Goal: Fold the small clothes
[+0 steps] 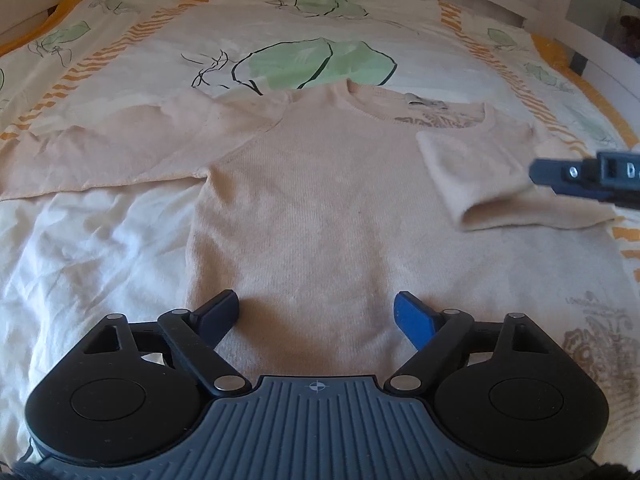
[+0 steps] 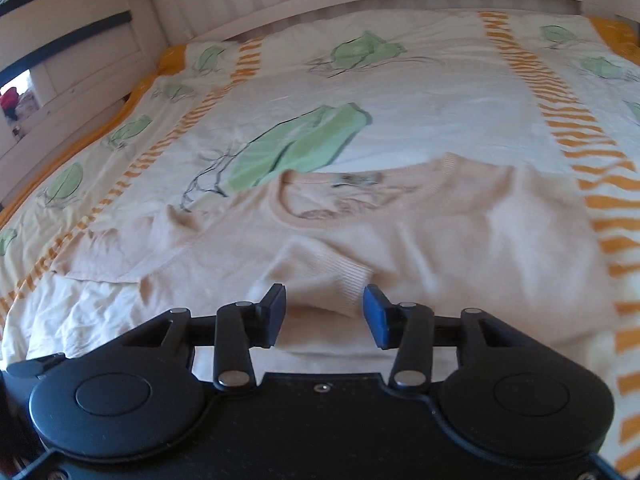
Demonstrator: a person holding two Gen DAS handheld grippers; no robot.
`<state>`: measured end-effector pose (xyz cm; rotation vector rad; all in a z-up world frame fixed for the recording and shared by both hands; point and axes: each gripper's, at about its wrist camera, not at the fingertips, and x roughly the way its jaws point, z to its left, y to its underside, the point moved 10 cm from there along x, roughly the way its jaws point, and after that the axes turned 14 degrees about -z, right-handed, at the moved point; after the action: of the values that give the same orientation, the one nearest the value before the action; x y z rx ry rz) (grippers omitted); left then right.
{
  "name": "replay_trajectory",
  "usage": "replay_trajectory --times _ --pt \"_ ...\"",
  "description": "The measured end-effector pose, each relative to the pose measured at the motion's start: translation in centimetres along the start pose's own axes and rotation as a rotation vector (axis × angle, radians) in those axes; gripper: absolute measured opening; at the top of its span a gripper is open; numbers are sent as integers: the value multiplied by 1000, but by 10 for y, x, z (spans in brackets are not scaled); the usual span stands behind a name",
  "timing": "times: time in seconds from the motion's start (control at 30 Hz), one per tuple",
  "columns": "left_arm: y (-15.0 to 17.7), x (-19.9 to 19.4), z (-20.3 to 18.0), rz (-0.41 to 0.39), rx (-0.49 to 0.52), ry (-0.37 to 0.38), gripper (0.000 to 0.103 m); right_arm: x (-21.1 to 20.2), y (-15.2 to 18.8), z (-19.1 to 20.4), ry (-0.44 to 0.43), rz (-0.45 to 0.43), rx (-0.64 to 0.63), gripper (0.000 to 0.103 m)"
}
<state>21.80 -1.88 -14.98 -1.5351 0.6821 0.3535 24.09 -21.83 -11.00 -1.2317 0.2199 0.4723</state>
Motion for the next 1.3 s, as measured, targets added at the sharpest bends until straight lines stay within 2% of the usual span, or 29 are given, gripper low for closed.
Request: replay_trajectory --times 0.1,0.17,0.3,0.37,0.43,0.5,0.6,0.67,0.7,0.77,0.8,0.83,0.93,1.1,1.2,1.3 --pt "-11 -1 -8 -7 -31 37 83 -16 -3 -22 47 -19 59 54" --pt "-20 0 -17 -21 -4 41 83 -25 -9 -37 97 -39 71 54" --pt "-35 4 -48 -70 128 57 83 -41 -20 -63 213 -48 52 58" --pt "-40 8 -66 -88 188 75 83 -49 -26 -73 248 -51 44 60" --pt "-42 14 -84 -102 248 91 83 -57 -29 -83 284 -40 31 70" --pt "-43 22 -99 -108 298 94 83 -66 -34 -89 307 -39 26 70" --pt "-41 38 -111 -98 350 87 74 -78 -40 -98 321 -44 43 73" --pt "-41 46 -113 -93 366 73 58 -83 -42 -101 318 -53 74 74" --pt "-42 49 -111 -92 362 70 54 -85 -43 -103 315 -55 84 74" --pt "-47 55 -109 -83 329 82 29 -87 -44 -105 318 -54 97 74" --pt "-51 56 -108 -76 300 107 20 -88 -44 -106 317 -53 100 74" --pt "-55 57 -108 -73 265 138 5 -89 -44 -106 317 -51 105 74" --pt "-71 50 -100 -101 181 159 4 -94 -48 -104 319 -53 124 74" --pt "-95 33 -86 -146 175 139 4 -102 -73 -85 307 -80 155 74" --pt "-108 26 -76 -154 148 131 4 -105 -95 -62 271 -120 182 75" --pt "-118 20 -65 -169 136 122 4 -105 -108 -40 220 -163 214 85"
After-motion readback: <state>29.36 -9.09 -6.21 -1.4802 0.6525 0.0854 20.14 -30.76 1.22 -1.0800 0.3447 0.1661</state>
